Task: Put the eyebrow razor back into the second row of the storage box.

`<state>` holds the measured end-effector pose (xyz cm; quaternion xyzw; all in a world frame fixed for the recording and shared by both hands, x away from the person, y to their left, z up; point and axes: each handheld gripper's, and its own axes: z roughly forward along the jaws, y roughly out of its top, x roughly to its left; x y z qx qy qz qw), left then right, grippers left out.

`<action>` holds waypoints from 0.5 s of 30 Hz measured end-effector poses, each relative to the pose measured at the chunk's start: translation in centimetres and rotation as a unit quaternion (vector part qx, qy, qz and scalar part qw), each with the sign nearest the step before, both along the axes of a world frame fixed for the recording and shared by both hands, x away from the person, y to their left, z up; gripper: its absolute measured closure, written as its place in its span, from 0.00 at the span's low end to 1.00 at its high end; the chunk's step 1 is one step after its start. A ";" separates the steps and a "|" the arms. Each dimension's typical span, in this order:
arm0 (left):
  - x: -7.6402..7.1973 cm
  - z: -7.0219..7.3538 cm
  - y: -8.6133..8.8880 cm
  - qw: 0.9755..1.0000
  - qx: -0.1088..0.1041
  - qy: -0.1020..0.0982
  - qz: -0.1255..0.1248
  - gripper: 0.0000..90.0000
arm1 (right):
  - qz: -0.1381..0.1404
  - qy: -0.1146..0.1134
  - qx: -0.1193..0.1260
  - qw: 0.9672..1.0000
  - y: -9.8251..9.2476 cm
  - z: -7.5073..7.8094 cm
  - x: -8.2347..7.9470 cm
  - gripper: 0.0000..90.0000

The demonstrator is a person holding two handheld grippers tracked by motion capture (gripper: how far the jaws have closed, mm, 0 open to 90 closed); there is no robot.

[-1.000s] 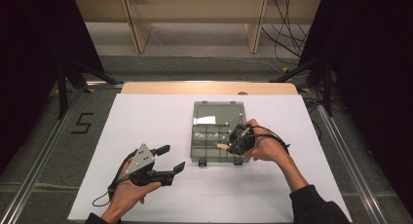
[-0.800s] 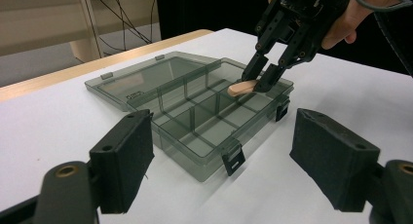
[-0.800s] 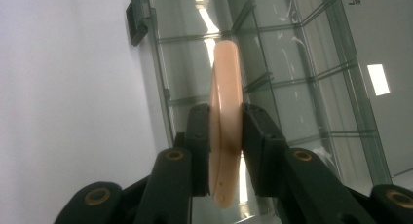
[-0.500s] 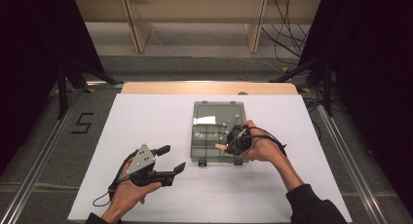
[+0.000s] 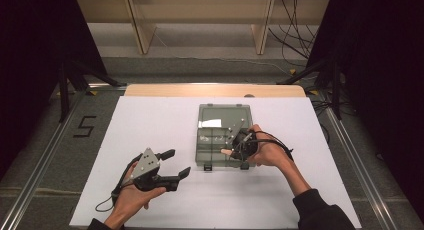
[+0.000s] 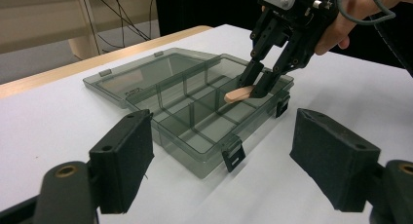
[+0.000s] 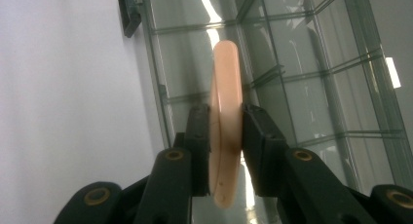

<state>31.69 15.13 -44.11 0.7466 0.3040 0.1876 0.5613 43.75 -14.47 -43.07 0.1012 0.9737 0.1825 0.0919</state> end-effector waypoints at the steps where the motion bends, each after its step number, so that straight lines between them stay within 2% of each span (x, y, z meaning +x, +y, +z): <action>1: 0.0 0.0 0.0 1.000 0.000 0.000 0.000 0.25 | 0.000 0.000 0.000 1.000 0.0 0.0 0.0 0.82; 7: 0.0 0.0 0.0 1.000 0.000 0.001 0.001 0.25 | -0.006 0.007 0.001 1.000 -0.1 -0.4 0.1 0.82; 8: 0.0 0.0 0.0 1.000 0.000 0.001 0.001 0.25 | -0.009 0.013 0.006 1.000 -0.1 -0.4 0.2 0.79; 10: 0.0 0.0 0.0 1.000 0.000 0.001 0.001 0.25 | -0.014 0.003 0.014 1.000 -0.2 -0.4 0.2 0.76; 13: -0.1 0.0 -0.1 1.000 -0.005 0.007 0.006 0.25 | -0.019 0.007 0.009 1.000 -0.2 -0.2 0.1 0.73; 14: -0.1 0.0 -0.1 1.000 -0.004 0.006 0.006 0.25 | -0.023 0.002 0.020 1.000 -0.4 -0.1 0.1 0.71; 15: -0.1 0.0 0.0 1.000 -0.003 0.006 0.005 0.25 | -0.023 0.002 0.020 1.000 -0.4 -0.1 0.1 0.71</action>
